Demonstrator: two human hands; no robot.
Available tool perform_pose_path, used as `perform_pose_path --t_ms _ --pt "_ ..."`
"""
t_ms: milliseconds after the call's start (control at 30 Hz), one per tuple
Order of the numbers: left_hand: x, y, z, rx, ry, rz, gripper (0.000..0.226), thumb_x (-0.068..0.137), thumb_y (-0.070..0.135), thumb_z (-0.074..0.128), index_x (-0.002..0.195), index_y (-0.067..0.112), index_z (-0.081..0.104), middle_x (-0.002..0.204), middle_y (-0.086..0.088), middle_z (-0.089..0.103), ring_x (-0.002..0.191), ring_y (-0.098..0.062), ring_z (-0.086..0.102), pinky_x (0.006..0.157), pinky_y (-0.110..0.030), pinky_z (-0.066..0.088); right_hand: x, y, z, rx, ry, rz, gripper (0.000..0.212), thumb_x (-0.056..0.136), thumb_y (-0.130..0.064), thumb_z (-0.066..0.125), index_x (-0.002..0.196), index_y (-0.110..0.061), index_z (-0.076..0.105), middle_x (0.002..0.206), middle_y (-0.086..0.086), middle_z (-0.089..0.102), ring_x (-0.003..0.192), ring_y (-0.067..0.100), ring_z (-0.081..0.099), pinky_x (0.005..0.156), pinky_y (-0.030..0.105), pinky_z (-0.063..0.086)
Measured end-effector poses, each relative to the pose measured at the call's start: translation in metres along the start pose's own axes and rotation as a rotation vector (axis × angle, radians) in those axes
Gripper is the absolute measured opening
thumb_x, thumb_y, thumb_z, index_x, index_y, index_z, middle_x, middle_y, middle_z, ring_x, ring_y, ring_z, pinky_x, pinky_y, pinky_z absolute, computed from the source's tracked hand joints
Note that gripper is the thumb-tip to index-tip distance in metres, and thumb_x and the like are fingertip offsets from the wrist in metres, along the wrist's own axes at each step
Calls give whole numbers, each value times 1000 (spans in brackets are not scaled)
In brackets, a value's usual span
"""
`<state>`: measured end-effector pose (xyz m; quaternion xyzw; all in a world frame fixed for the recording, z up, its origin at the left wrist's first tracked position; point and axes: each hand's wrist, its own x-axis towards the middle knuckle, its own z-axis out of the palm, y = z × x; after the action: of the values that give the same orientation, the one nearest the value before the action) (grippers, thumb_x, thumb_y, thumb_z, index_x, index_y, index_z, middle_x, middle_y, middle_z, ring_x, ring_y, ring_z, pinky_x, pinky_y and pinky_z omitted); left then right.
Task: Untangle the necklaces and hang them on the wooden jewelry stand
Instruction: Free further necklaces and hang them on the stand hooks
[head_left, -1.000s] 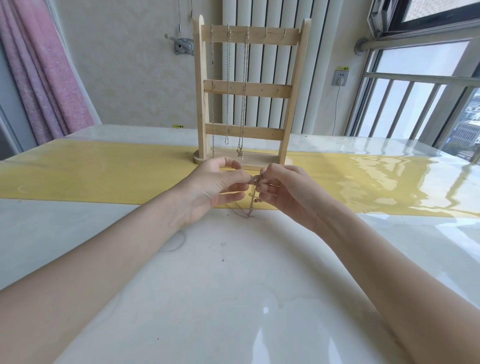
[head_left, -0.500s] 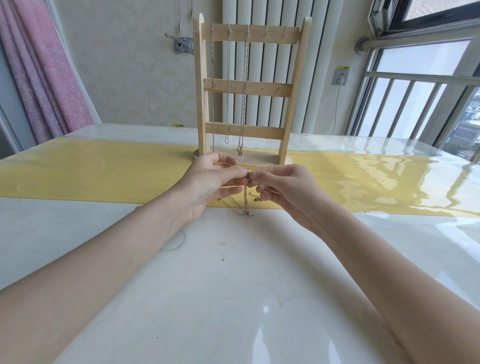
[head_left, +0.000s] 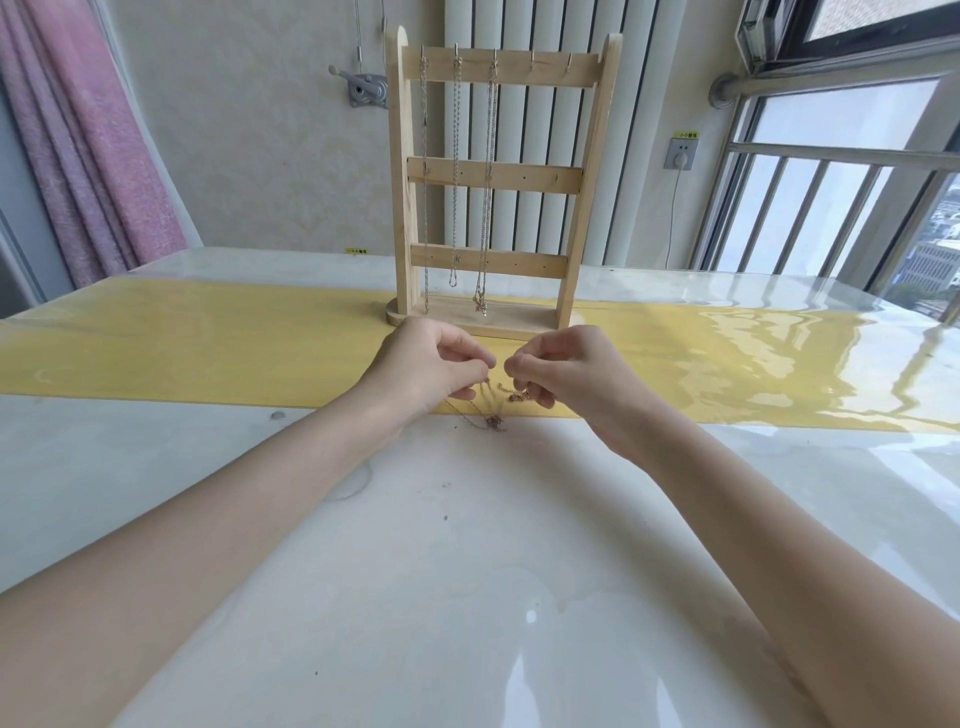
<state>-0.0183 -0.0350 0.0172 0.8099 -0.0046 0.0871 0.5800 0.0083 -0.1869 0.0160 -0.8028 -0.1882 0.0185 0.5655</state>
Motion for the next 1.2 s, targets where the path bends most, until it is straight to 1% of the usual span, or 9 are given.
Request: perform_pose_path --t_ms 100,267,400,567,700,900,1000,1133,1200 --pt "-2 2 1 -80 -24 6 13 83 0 66 76 11 68 68 -4 63 53 -2 60 58 -15 53 0 2 -2 71 24 -5 22 85 -1 60 63 -4 61 60 2 56 48 8 43 49 17 38" --pt "-1 2 -1 -106 -15 21 11 87 4 63 79 11 64 72 -6 66 56 -2 65 56 -15 53 2 6 -3 137 -5 -8 10 88 -5 64 81 -1 71 70 4 65 54 7 49 53 19 41" --pt "-1 1 -2 -95 -26 32 11 89 4 61 80 11 63 74 -6 66 56 -1 64 56 -15 53 2 7 0 135 -40 -28 8 85 -2 67 79 -1 71 71 7 65 53 7 48 53 18 41" --pt "-2 2 -2 -151 -73 -2 3 86 5 64 85 7 65 73 -5 69 59 -4 66 60 -15 54 2 6 -2 82 -30 -59 10 86 -3 66 76 0 67 66 5 63 53 8 48 51 18 39" --pt "-2 3 -4 -345 -139 -150 8 85 1 63 84 9 61 62 -1 67 57 -6 64 56 -14 52 2 4 -2 -55 -61 -143 16 85 -2 62 69 -7 61 68 10 60 52 10 45 54 21 38" --pt "0 6 -2 -460 -135 -213 21 87 -3 55 74 13 51 58 0 52 52 -8 50 49 -15 47 1 1 -1 -176 -116 -262 24 84 3 58 66 -10 53 60 -4 52 54 5 46 53 10 36" --pt "1 5 -3 -465 -137 -227 19 86 -3 55 74 11 50 60 -2 49 50 -8 49 47 -16 47 1 1 -3 -113 -120 -248 25 85 3 58 65 -10 51 61 -4 50 52 3 43 53 12 37" --pt "2 6 -3 -521 -142 -222 17 87 -3 53 76 10 51 65 -3 46 48 -7 46 49 -16 49 0 1 -3 11 -141 -191 17 85 4 56 70 -4 51 65 5 49 58 14 41 56 22 37" --pt "1 7 -2 -404 -149 -159 16 88 -3 54 78 9 55 66 -2 47 49 -6 46 51 -16 49 0 2 -4 135 -165 -146 15 85 5 54 73 -4 52 66 7 48 61 15 41 55 23 36"
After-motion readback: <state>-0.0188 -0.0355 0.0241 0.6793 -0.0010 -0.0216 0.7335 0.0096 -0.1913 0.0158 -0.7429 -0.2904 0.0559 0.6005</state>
